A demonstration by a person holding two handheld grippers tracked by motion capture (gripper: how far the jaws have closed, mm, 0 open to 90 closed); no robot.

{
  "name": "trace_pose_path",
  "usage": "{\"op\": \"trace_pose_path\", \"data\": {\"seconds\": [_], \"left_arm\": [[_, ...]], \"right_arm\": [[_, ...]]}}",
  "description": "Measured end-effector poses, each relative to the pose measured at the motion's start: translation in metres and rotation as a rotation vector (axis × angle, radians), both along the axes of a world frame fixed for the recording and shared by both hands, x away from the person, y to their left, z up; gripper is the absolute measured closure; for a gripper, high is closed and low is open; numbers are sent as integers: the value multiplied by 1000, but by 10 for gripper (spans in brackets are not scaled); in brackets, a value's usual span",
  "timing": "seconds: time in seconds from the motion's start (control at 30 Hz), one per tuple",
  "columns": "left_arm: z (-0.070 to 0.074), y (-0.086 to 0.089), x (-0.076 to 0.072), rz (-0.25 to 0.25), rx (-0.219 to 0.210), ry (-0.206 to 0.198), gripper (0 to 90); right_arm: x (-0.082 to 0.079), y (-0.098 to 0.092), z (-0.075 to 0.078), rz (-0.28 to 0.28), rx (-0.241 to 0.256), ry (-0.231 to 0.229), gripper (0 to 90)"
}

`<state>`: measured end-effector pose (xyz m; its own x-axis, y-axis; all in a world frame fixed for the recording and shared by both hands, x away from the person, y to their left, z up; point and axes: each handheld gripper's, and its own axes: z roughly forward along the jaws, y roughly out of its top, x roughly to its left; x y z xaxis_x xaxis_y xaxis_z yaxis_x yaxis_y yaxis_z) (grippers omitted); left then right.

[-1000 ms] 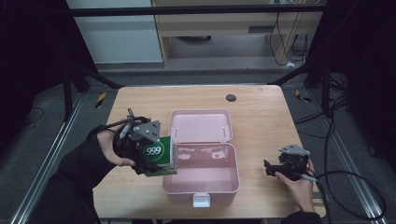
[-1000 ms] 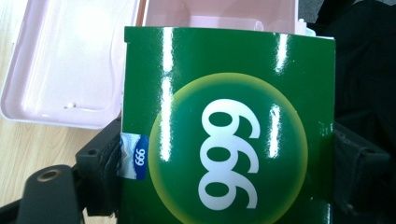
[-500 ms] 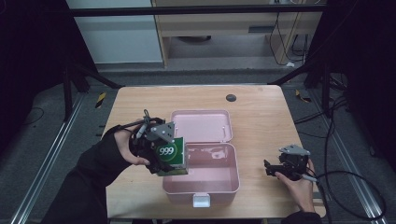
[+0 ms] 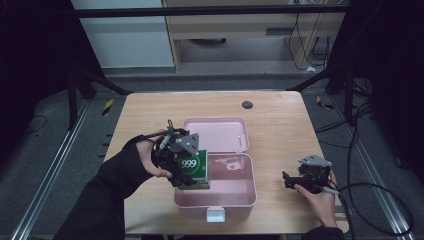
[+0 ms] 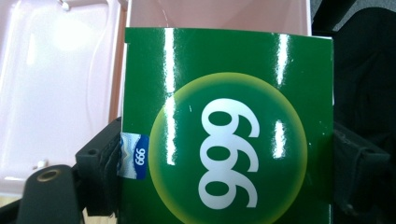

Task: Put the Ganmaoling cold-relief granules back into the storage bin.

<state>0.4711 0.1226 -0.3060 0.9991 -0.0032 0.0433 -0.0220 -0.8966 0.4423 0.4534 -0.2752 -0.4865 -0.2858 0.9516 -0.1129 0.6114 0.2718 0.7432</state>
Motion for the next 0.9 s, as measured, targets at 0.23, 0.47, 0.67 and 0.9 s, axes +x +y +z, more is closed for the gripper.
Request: {"op": "trace_pose_path", "data": {"seconds": [0.23,0.47,0.67,0.9], "left_arm": [[-12,-5,4,3,14,16,148],[-21,-8,5,2,38,24,148],[-31,-11,5,-5,52,30,148],[-44,-11,7,1,81,31,148]], "right_arm": [[0,0,0,-1,-1,-1,5],[0,0,0,-1,-1,-2,4],[1,0,-1,3,-3,3,5],[0,0,-1,0,-2,2,5]]}}
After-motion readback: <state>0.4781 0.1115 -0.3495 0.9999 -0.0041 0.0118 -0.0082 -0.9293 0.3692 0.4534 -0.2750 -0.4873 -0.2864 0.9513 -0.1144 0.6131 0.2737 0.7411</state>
